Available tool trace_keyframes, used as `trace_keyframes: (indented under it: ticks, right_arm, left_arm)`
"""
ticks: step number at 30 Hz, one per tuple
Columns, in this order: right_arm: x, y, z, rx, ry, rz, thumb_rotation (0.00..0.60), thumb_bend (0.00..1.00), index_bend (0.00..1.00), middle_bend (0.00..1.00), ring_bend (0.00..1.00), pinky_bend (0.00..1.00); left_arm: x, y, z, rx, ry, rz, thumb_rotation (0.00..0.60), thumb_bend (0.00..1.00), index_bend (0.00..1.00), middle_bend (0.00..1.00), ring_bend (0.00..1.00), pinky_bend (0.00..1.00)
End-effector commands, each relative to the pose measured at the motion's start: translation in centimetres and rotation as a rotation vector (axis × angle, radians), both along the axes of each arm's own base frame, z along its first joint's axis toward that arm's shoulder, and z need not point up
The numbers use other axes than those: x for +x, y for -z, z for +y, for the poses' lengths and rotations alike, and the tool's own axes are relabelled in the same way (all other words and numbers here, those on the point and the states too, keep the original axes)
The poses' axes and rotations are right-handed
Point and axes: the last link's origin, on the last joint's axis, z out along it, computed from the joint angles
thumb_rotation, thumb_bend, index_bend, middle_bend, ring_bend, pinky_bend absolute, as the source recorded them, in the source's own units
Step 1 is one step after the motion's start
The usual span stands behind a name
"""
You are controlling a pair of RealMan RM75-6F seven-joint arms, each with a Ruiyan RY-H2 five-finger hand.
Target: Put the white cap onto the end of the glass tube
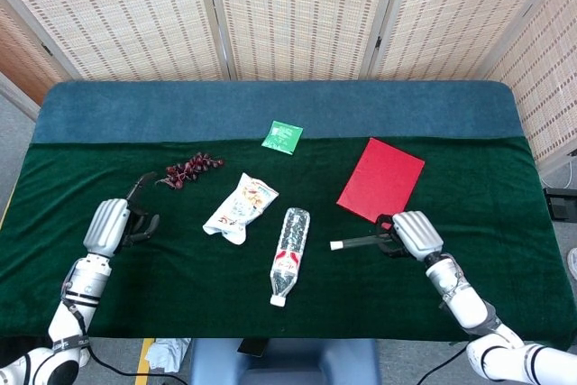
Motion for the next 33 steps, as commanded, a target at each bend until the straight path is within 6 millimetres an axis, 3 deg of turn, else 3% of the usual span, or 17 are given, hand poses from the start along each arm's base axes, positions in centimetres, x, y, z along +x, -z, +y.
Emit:
trace_keyframes:
  ticks: [1,9,15,23,26,29,33]
  right_arm:
    - [-0.2,1.1,0.3,0.018,0.003,-0.010,0.600,0.75,0.76,0.97,1.00,1.00]
    - [-0.7,2.2,0.8,0.025,0.014,0.002,0.600,0.75,0.62,0.97,1.00,1.00]
    - [-0.5,2.1,1.0,0.022,0.016,0.005,0.600,0.75,0.44,0.97,1.00,1.00]
    - [-0.4,1.7,1.3,0.027,0.021,0.009,0.600,0.75,0.35,0.96,1.00,1.00]
    - [0.1,0.7,1.2,-0.004,0.009,-0.019,0.600,0.75,0.34,0.96,1.00,1.00]
    - [0.6,-1.7,1.1,-0.079,-0.016,-0.036,0.600,0.75,0.33,0.95,1.00,1.00]
    - [0.7,-5.6,1.9,-0.194,-0.038,-0.008,0.600,0.75,0.35,0.91,1.00,1.00]
  left_arm:
    - [-0.1,0.0,-0.1,0.000,-0.005,0.002,0.600,0.51,0.13,0.97,0.78,0.80]
    - [-0.3,-0.2,-0.3,0.004,-0.008,-0.001,0.600,0.51,0.13,0.97,0.78,0.80]
    - [-0.3,-0.4,-0.5,0.010,-0.008,-0.002,0.600,0.51,0.13,0.97,0.78,0.80]
    - [-0.7,-0.3,-0.7,0.009,-0.014,-0.006,0.600,0.51,0.12,0.97,0.78,0.80]
    - [-0.8,-0.6,-0.7,0.016,-0.018,-0.007,0.600,0.51,0.12,0.97,0.78,0.80]
    - [-1.2,-1.2,-0.7,0.027,-0.032,-0.001,0.600,0.51,0.13,0.97,0.77,0.80]
    - [-2.4,-2.2,-1.2,0.010,-0.085,0.077,0.600,0.51,0.17,0.92,0.71,0.69]
